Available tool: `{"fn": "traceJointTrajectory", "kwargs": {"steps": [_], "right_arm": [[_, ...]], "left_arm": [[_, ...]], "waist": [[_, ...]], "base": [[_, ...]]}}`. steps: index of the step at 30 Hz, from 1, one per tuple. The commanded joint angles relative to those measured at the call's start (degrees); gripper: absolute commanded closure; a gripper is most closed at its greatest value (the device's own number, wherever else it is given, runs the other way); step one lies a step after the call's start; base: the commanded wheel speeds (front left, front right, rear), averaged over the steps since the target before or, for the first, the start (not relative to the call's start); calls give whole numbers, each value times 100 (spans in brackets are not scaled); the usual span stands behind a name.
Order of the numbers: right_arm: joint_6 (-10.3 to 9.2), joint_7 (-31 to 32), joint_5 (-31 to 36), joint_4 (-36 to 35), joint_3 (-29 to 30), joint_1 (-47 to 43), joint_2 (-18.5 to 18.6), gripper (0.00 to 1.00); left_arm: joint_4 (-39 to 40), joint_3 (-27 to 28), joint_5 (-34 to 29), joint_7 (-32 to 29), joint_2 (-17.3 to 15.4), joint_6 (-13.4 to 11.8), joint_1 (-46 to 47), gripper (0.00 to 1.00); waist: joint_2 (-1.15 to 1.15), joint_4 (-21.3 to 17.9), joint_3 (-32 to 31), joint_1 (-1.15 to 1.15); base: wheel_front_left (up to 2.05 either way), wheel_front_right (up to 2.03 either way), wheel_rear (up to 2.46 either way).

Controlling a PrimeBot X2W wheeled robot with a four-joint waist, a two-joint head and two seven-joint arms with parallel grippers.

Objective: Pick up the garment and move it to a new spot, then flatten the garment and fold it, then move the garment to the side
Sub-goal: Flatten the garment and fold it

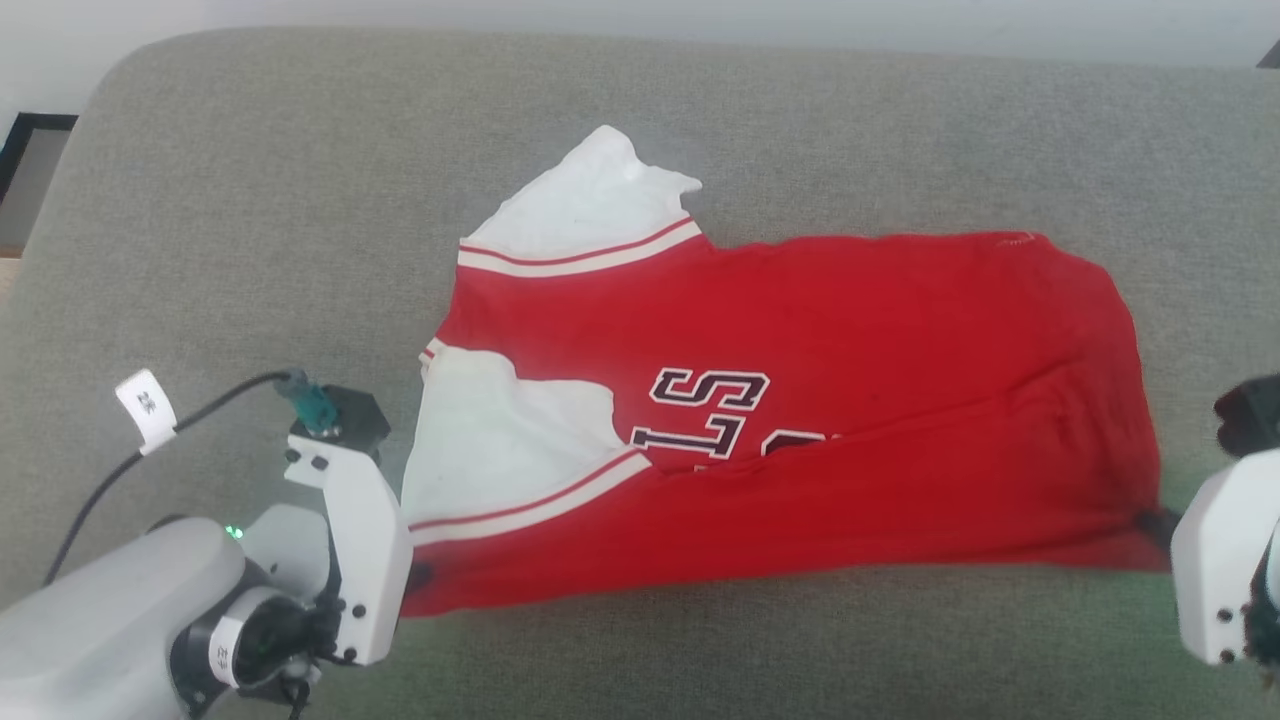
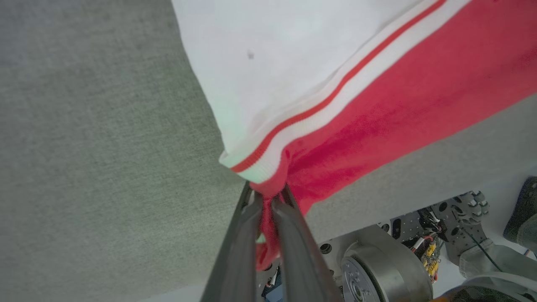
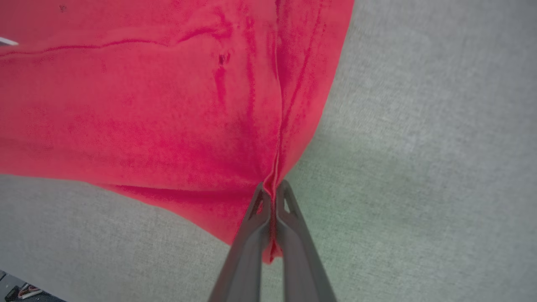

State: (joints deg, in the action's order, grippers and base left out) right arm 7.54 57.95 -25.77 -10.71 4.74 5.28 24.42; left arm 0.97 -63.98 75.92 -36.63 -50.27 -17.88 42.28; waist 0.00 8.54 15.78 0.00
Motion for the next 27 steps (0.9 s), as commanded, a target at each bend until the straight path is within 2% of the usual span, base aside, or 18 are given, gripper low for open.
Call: {"fn": "traceJointTrajectory", "kwargs": {"steps": [1,4,6,7,8,10,17,21,24,27], "right_arm": [[-9,-46,-11,29,20,-76,-39,100],[-9,-193,-1,131,-6,-172,-159,100],[-9,-301,43,260,-74,-194,-192,97],[-9,-381,62,303,-89,-156,-216,76],[-9,-450,89,346,-124,-114,-223,63],[-9,-586,126,436,-187,-56,-205,0],[-9,-1033,90,376,-147,141,-305,0],[-9,-1691,244,169,-24,324,-461,0],[-8,-2437,491,51,3,534,-668,0],[-6,-3215,661,71,-58,766,-964,0]], "left_arm": [[-3,-13,52,20,-42,-41,-93,100],[-27,-34,116,36,7,-54,-200,95],[-102,-30,84,101,25,-14,-242,52],[-148,-11,103,129,35,8,-251,0],[-197,8,142,133,39,16,-261,0],[-250,16,128,90,-30,25,-224,0],[150,172,-40,-102,-467,-97,188,0],[356,340,-231,-181,-689,-87,599,0],[243,509,-394,-96,-665,50,973,0],[-158,640,-505,49,-552,324,1298,0]], "waist": [[0,-7,2,0],[0,-52,6,0],[0,-96,-5,0],[0,-123,-12,0],[0,-148,-26,0],[0,-201,-61,0],[0,-457,-143,0],[0,-654,-101,0],[0,-865,-31,0],[0,-1126,58,0]], "base": [[0,0,0],[0,0,0],[0,0,0],[0,0,0],[0,0,0],[0,0,0],[0,0,0],[0,0,0],[0,0,0],[0,0,0]]}}
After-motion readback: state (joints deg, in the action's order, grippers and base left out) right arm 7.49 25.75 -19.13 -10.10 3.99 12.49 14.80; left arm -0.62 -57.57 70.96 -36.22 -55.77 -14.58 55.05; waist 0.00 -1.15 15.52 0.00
